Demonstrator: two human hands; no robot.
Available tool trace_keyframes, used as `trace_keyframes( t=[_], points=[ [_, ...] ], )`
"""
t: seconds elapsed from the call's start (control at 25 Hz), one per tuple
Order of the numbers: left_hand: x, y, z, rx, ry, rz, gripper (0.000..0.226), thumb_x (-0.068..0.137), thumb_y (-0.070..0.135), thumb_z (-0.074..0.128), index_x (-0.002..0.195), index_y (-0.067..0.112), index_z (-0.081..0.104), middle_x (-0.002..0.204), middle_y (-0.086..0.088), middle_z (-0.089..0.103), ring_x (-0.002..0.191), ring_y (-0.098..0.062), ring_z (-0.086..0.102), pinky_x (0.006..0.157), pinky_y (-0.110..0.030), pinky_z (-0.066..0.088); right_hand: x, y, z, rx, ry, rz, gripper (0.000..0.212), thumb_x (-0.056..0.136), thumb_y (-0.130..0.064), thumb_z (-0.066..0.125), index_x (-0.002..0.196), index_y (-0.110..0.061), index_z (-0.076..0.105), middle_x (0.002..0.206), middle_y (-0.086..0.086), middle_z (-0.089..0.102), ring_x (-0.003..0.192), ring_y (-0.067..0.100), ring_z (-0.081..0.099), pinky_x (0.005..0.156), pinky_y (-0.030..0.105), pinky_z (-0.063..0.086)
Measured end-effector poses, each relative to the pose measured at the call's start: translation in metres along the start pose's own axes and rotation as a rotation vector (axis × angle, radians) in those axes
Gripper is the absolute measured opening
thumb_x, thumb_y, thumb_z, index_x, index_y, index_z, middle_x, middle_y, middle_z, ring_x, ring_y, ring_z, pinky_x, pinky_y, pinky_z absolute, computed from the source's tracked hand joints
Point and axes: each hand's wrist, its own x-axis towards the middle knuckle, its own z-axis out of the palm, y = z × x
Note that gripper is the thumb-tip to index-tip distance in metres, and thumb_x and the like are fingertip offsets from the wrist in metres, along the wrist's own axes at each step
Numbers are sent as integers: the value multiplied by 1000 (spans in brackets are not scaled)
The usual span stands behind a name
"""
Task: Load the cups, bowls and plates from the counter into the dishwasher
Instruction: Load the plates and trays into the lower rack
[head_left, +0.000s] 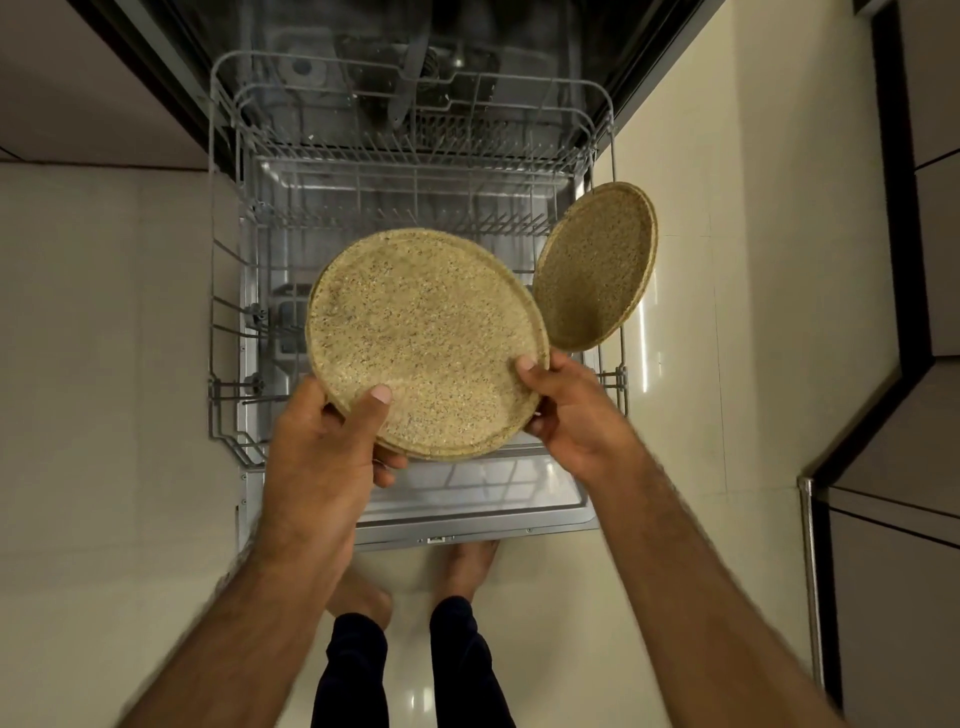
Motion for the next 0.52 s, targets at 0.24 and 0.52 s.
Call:
trace_keyframes(
  t=[0.24, 0.52],
  points=[
    [8, -3, -9, 82, 90, 8, 45, 97, 28, 68, 139, 28, 51, 114, 0, 68, 64, -24, 69, 52, -32, 52, 5, -36, -14, -205, 305, -397, 23, 93, -6, 66, 116, -11, 66, 97, 1, 74, 78, 18, 70, 56, 30, 54],
    [0, -7, -13, 143, 82, 28, 49, 96, 27, 69, 142, 27, 51, 110, 7, 69, 62, -18, 69, 55, -32, 51, 14, -44, -13, -561, 676, -657, 36, 92, -17, 62, 128, -21, 63, 106, -10, 72, 97, 7, 70, 85, 34, 62]
  ],
)
